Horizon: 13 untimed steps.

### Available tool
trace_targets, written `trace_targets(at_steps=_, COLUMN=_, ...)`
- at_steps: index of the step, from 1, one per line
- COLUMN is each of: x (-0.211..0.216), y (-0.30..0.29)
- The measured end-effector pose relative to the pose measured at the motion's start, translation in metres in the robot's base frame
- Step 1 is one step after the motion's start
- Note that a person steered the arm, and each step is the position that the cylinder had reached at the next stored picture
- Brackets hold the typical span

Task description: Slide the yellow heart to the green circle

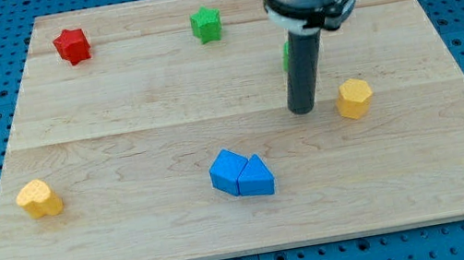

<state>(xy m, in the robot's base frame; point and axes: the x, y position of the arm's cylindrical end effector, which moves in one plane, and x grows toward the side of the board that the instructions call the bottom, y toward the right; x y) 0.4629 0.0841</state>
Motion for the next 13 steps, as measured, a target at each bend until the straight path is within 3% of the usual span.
trace_targets(at_steps=1, x=0.002, y=0.079)
trace_targets(at_steps=2, x=0.001, y=0.098)
trace_targets(at_steps=3, x=0.018, y=0.01)
trace_targets(at_steps=5, x=0.017, y=-0.26)
trace_targets(at_steps=6, x=0.042, y=-0.344)
trace_targets(at_steps=7, x=0.089, y=-0.377)
trace_targets(at_steps=8, x=0.072, y=-0.326)
trace_targets(at_steps=9, x=0.045, y=-0.232)
trace_targets(at_steps=10, x=0.027, y=-0.197)
trace_targets(at_steps=12, x=0.023, y=-0.287)
trace_targets(at_steps=13, x=-0.003, y=-0.256)
